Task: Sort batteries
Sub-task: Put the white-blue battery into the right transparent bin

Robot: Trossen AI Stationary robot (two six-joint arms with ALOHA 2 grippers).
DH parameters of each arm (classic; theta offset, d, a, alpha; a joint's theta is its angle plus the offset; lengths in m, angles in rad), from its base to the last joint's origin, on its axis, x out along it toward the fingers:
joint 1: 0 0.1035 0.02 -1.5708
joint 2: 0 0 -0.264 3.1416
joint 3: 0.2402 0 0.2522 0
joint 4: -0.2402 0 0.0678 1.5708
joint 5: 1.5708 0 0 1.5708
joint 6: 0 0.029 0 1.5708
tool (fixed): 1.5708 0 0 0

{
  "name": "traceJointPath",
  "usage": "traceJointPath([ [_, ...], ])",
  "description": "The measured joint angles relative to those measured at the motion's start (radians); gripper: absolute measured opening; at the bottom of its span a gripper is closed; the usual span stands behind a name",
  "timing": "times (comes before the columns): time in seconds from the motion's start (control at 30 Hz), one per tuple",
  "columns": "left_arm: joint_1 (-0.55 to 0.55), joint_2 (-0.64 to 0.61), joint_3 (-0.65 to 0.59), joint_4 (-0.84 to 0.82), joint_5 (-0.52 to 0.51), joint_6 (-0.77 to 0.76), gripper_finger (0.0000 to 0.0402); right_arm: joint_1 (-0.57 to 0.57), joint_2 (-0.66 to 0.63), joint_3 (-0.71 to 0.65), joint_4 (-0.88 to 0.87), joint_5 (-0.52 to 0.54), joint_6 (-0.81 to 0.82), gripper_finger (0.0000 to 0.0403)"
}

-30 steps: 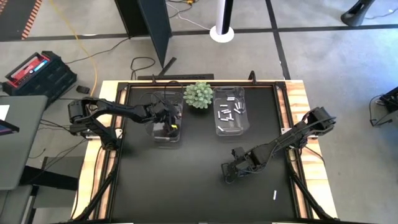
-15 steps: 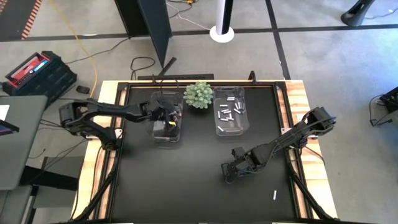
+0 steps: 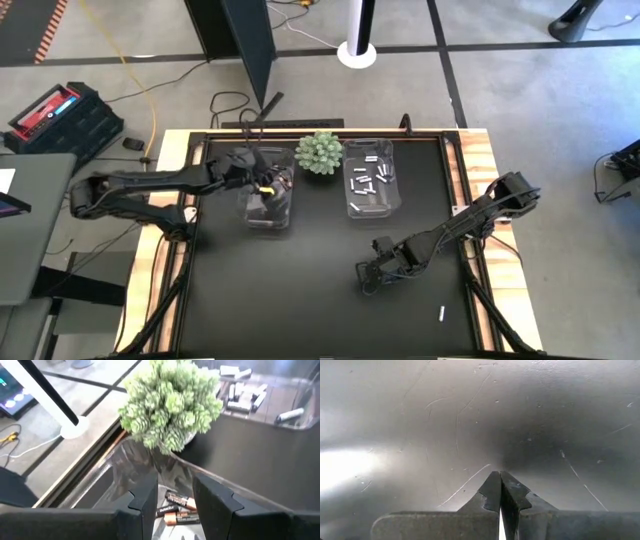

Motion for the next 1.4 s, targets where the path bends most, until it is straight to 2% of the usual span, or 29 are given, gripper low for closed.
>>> traceJointPath([
  [0.57,-0.002,-0.033,0.0,0.0,0.042,-0.054,0.0118,-0.005,-0.041,0.0,-0.021,-0.039,0.011,0.002],
  [0.7,-0.002,-0.033,0.0,-0.001,0.042,-0.055,0.0118,-0.003,-0.097,0.0,-0.129,-0.131,0.055,0.0019],
  [0.87,-0.002,-0.033,0.0,-0.004,0.042,-0.055,0.0118,0.009,-0.166,0.0,-0.299,-0.341,0.157,0.0014],
  [1.0,-0.002,-0.033,0.0,-0.006,0.042,-0.054,0.0118,0.039,-0.181,0.0,-0.37,-0.489,0.25,0.0014],
  [1.3,-0.002,-0.032,0.001,-0.008,0.042,-0.051,0.0118,0.158,-0.131,0.0,-0.409,-0.578,0.424,0.0013],
  [1.4,-0.002,-0.032,0.001,-0.004,0.042,-0.039,0.0118,0.195,-0.101,-0.001,-0.396,-0.64,0.473,0.0013],
])
